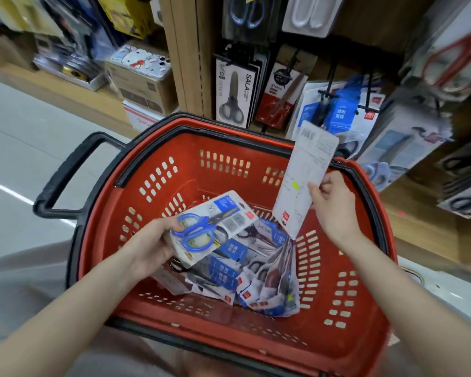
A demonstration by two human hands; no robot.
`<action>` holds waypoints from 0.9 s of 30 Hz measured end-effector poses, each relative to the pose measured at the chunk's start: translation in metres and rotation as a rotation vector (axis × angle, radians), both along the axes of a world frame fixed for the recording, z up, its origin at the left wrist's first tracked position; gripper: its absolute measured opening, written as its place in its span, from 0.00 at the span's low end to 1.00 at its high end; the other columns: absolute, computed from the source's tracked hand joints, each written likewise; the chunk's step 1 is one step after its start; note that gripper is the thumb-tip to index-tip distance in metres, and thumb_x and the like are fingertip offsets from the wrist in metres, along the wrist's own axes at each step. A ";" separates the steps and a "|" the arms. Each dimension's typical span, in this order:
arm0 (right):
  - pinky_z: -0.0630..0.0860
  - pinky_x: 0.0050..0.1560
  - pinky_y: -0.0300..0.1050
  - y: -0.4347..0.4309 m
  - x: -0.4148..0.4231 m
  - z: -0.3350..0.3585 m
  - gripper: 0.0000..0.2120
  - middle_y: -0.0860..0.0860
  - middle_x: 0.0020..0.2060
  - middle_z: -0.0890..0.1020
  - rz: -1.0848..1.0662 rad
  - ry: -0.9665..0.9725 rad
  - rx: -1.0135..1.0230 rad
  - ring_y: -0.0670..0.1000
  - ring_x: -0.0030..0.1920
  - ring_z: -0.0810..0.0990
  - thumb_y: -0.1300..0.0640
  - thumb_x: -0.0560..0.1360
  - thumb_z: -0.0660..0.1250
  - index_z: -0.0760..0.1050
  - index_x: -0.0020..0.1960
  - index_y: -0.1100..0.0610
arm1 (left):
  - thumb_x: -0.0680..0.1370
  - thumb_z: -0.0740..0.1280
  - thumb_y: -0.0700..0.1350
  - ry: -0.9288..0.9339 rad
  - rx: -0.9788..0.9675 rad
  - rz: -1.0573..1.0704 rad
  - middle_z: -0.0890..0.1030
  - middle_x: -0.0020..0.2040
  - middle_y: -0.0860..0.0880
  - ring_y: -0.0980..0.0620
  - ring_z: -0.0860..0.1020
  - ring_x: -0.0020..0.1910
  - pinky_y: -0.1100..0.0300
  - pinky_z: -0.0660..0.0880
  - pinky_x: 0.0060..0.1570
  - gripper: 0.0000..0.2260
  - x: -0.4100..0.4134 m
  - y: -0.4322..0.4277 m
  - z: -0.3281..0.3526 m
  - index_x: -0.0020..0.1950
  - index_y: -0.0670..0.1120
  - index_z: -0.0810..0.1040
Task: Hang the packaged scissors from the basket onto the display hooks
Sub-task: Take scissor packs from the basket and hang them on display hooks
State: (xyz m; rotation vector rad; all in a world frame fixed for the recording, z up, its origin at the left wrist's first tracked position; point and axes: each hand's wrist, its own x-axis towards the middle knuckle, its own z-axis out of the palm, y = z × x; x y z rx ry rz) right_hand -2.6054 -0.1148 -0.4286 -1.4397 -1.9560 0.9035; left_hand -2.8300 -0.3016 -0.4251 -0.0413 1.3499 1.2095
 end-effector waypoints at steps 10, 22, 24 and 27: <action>0.78 0.51 0.49 -0.066 0.007 -0.007 0.13 0.52 0.51 0.80 0.553 -0.265 0.015 0.49 0.51 0.80 0.66 0.78 0.58 0.63 0.46 0.48 | 0.68 0.58 0.31 -0.162 0.117 0.092 0.81 0.53 0.34 0.41 0.83 0.48 0.50 0.81 0.46 0.19 0.018 0.007 0.004 0.59 0.33 0.72; 0.72 0.65 0.55 -0.059 0.025 -0.009 0.08 0.55 0.51 0.83 0.718 -0.066 0.712 0.52 0.59 0.79 0.71 0.76 0.62 0.75 0.43 0.60 | 0.81 0.58 0.39 0.020 0.040 -0.186 0.84 0.47 0.40 0.46 0.84 0.41 0.52 0.81 0.43 0.08 0.033 0.012 0.006 0.56 0.41 0.75; 0.74 0.63 0.56 -0.058 0.026 -0.003 0.10 0.54 0.51 0.84 0.642 -0.024 0.745 0.51 0.58 0.80 0.66 0.79 0.58 0.77 0.44 0.61 | 0.81 0.58 0.38 0.059 0.041 -0.217 0.85 0.45 0.42 0.47 0.84 0.40 0.51 0.81 0.43 0.08 0.035 0.014 0.005 0.56 0.42 0.75; 0.73 0.63 0.54 -0.052 0.023 0.004 0.15 0.54 0.50 0.84 0.506 0.039 0.736 0.49 0.58 0.78 0.75 0.72 0.61 0.75 0.50 0.57 | 0.81 0.57 0.38 0.025 0.033 -0.217 0.85 0.44 0.42 0.46 0.84 0.39 0.45 0.81 0.42 0.08 0.044 0.017 0.006 0.56 0.42 0.75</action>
